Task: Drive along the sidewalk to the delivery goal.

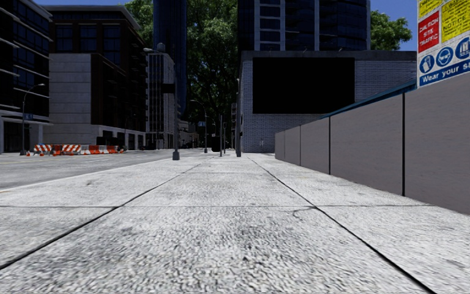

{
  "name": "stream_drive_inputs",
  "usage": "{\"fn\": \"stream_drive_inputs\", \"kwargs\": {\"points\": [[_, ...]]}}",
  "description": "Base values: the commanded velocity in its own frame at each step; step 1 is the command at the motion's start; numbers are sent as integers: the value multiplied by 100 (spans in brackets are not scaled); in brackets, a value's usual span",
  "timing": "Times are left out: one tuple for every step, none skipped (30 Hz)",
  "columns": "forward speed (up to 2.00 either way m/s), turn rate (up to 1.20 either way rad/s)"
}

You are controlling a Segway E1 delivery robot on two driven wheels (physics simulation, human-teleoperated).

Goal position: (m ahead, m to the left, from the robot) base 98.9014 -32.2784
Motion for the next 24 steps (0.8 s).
{"fn": "stream_drive_inputs", "kwargs": {"points": [[196, 0], [196, 0], [196, 0], [196, 0], [196, 0], [196, 0], [196, 0], [196, 0], [196, 0], [196, 0], [196, 0], [196, 0], [196, 0], [196, 0], [196, 0], [196, 0], [196, 0], [196, 0], [196, 0], [196, 0], [196, 0], [196, 0], [196, 0], [196, 0]]}}
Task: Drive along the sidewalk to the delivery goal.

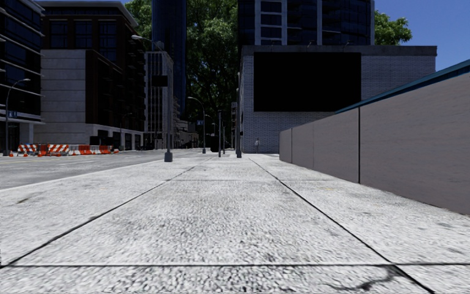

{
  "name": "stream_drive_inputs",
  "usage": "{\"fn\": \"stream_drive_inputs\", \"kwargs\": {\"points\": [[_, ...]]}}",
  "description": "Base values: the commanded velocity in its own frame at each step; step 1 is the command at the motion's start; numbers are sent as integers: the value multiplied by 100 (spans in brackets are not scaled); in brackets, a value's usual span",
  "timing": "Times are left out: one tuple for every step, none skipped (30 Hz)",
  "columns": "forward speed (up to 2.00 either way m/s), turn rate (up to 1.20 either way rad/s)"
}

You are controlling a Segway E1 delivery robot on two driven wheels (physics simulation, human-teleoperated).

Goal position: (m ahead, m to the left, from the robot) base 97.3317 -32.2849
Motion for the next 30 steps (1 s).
{"fn": "stream_drive_inputs", "kwargs": {"points": [[196, 0], [196, 0], [196, 0], [196, 0], [196, 0], [196, 0], [196, 0], [196, 0], [197, 0], [197, 0], [197, 0], [197, 0], [197, 0], [197, 0], [197, 0], [197, 0], [197, 0], [197, 0], [197, 0], [197, 0], [197, 0], [197, 0], [197, 0], [197, 0], [198, 0], [198, 0], [198, 0], [198, 0], [198, 0], [198, 0]]}}
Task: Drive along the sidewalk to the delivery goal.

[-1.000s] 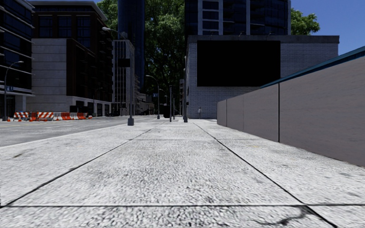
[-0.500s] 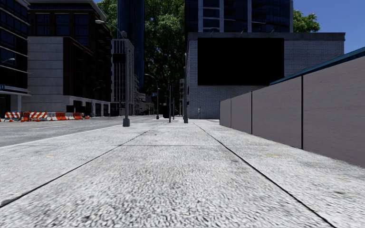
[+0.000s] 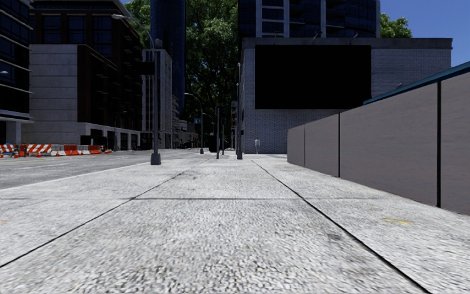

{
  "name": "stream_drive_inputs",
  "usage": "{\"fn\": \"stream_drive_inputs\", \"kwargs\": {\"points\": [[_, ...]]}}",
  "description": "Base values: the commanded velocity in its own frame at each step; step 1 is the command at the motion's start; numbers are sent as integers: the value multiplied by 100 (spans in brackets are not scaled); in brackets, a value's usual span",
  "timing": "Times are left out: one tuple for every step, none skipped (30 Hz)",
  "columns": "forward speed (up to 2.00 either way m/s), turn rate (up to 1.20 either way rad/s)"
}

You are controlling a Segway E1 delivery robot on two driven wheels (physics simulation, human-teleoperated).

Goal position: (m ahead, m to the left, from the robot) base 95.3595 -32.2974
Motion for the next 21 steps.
{"fn": "stream_drive_inputs", "kwargs": {"points": [[198, 0], [198, 0], [198, 0], [198, 0], [198, 0], [198, 0], [200, 0], [200, 0], [200, 0], [200, 0], [200, 0], [200, 0], [200, 0], [200, 0], [200, 0], [200, 0], [200, 0], [200, 0], [200, 0], [200, 0], [200, 0]]}}
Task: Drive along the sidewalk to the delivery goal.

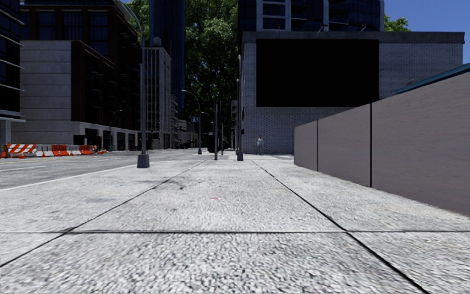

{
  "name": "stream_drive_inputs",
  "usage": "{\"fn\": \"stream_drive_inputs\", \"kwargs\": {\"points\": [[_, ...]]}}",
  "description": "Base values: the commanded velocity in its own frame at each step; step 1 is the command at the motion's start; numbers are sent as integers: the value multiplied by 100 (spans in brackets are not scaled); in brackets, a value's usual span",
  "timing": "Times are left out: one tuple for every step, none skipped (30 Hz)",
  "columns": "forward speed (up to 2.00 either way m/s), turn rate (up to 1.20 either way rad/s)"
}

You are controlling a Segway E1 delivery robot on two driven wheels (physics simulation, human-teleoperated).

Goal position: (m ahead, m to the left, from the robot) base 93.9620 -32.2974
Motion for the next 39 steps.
{"fn": "stream_drive_inputs", "kwargs": {"points": [[200, 0], [200, 0], [200, 0], [200, 0], [200, 0], [200, 0], [200, 0], [200, 0], [200, 0], [200, 0], [200, 0], [200, 0], [200, 0], [200, 0], [200, 0], [200, 0], [200, 0], [200, 0], [200, 0], [200, 0], [200, 0], [200, 0], [200, 0], [200, 0], [200, 0], [200, 0], [200, 0], [200, 0], [200, 0], [200, 0], [200, 0], [200, 0], [200, 0], [200, 0], [200, 0], [200, 0], [200, 0], [200, 0], [200, 0]]}}
